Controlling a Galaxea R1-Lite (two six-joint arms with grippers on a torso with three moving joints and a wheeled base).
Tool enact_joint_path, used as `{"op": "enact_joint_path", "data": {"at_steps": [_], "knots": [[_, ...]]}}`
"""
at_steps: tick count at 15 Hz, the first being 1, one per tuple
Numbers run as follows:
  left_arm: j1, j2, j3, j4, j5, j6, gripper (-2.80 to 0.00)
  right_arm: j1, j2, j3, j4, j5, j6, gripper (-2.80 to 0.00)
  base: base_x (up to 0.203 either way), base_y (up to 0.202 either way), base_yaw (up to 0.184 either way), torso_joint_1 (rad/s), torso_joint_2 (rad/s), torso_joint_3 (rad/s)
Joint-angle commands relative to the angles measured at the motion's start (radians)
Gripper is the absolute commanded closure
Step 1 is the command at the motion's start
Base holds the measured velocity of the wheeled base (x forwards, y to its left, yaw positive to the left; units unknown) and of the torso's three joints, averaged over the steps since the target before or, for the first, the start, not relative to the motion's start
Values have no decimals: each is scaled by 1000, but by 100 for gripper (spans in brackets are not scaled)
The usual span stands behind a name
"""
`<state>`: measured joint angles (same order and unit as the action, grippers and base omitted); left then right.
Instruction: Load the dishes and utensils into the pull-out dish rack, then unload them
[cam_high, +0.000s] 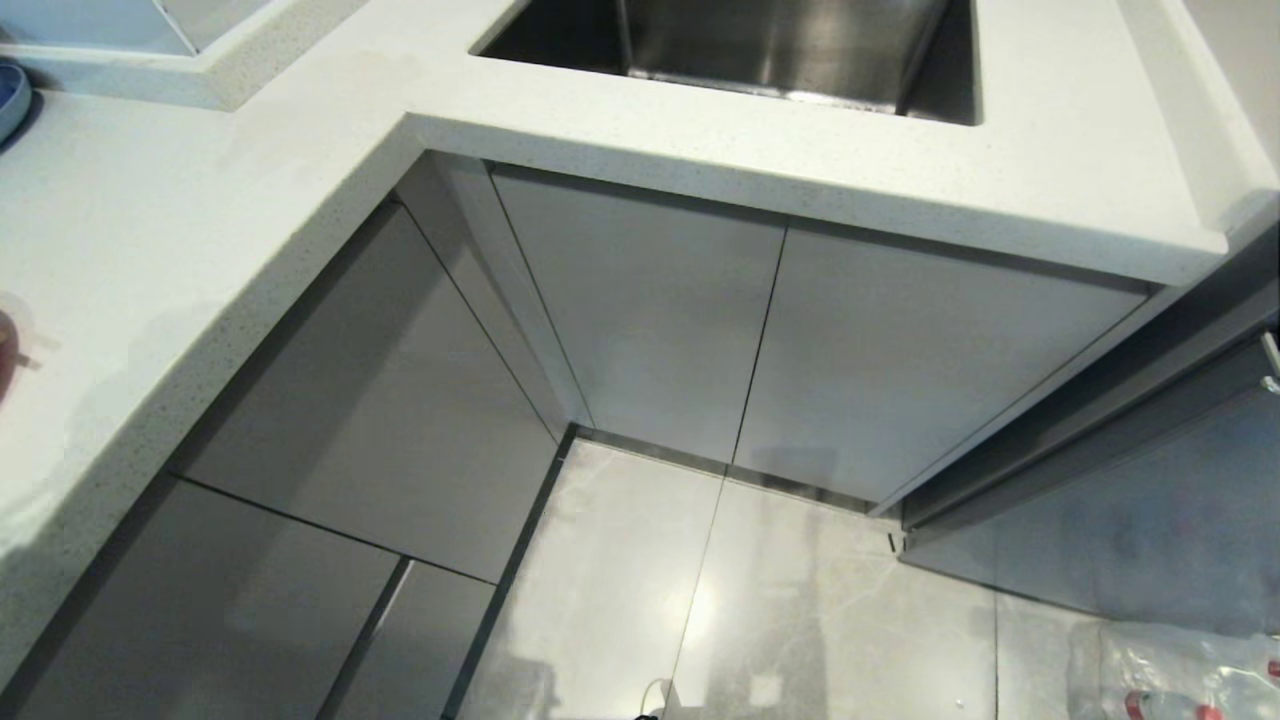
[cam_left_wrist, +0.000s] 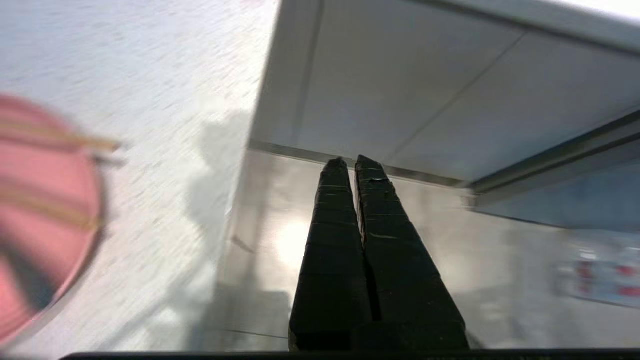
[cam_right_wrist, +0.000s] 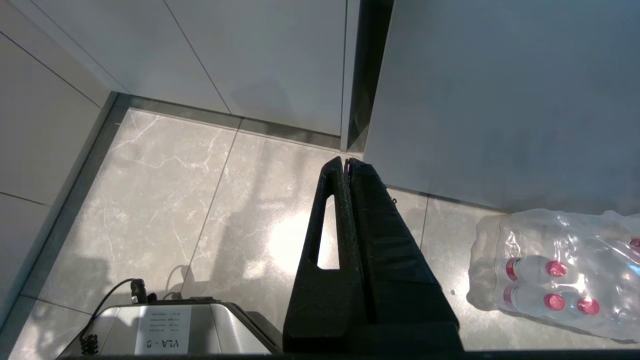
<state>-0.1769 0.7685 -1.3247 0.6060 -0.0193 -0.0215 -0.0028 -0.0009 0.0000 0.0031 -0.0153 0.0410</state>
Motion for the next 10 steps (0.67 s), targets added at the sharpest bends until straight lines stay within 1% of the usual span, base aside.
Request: {"op": "enact_joint_path", "data": {"at_steps": [1, 2, 3, 4, 6, 8, 10], "knots": [[62, -189, 163, -50, -6, 34, 0, 0, 1, 2, 0, 0, 0, 0, 0, 0, 0, 0, 0, 0], [90, -263, 250, -92, -13, 56, 0, 0, 1, 2, 0, 0, 0, 0, 0, 0, 0, 0, 0, 0], [104, -327, 311, -112, -17, 69, 0, 0, 1, 2, 0, 0, 0, 0, 0, 0, 0, 0, 0, 0], [115, -392, 381, -125, -20, 77, 0, 0, 1, 2, 0, 0, 0, 0, 0, 0, 0, 0, 0, 0], [147, -495, 568, -166, -19, 85, 0, 0, 1, 2, 0, 0, 0, 0, 0, 0, 0, 0, 0, 0], [169, -579, 772, -265, -14, 87, 0, 0, 1, 2, 0, 0, 0, 0, 0, 0, 0, 0, 0, 0], [178, -668, 946, -362, 7, 88, 0, 0, 1, 2, 0, 0, 0, 0, 0, 0, 0, 0, 0, 0]]}}
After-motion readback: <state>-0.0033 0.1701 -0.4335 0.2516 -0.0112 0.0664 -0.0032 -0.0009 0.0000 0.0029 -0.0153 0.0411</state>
